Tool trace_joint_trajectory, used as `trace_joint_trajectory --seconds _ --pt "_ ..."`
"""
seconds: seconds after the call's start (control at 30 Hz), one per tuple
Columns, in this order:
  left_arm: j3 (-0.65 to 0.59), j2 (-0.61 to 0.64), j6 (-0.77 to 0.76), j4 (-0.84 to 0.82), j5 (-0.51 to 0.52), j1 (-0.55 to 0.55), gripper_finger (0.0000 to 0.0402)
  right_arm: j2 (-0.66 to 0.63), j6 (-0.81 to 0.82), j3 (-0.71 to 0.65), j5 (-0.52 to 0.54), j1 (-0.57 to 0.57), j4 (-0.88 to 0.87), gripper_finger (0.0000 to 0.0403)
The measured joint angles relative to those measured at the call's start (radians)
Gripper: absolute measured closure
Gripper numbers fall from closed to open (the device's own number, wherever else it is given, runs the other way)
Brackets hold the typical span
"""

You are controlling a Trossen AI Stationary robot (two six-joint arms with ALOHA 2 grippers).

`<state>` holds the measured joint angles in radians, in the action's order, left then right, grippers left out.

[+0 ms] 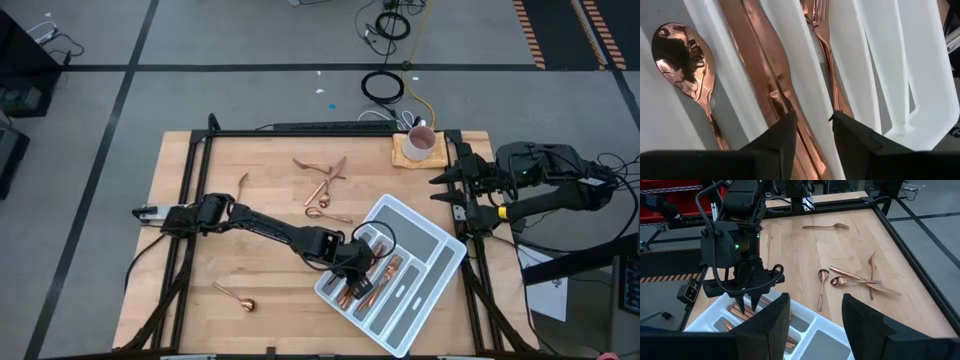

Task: Sort silverware
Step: Put the gold spoon into the cutlery tray with the other gold spoon

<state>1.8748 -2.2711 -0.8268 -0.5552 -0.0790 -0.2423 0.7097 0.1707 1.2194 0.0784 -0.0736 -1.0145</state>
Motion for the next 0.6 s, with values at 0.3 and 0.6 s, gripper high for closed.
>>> trace_joint_trajectory --seconds 0.3,0.6 --pt "-0.001 0.057 -0.085 0.064 -0.098 0.049 0.0263 0.0 0.0 0.0 0.0 0.0 0.0 0.0236" --pt "0.0 0.306 0.105 -0.416 0.238 0.169 0.0263 0.0 0.006 0.0 -0.001 0.0 -0.01 0.0236"
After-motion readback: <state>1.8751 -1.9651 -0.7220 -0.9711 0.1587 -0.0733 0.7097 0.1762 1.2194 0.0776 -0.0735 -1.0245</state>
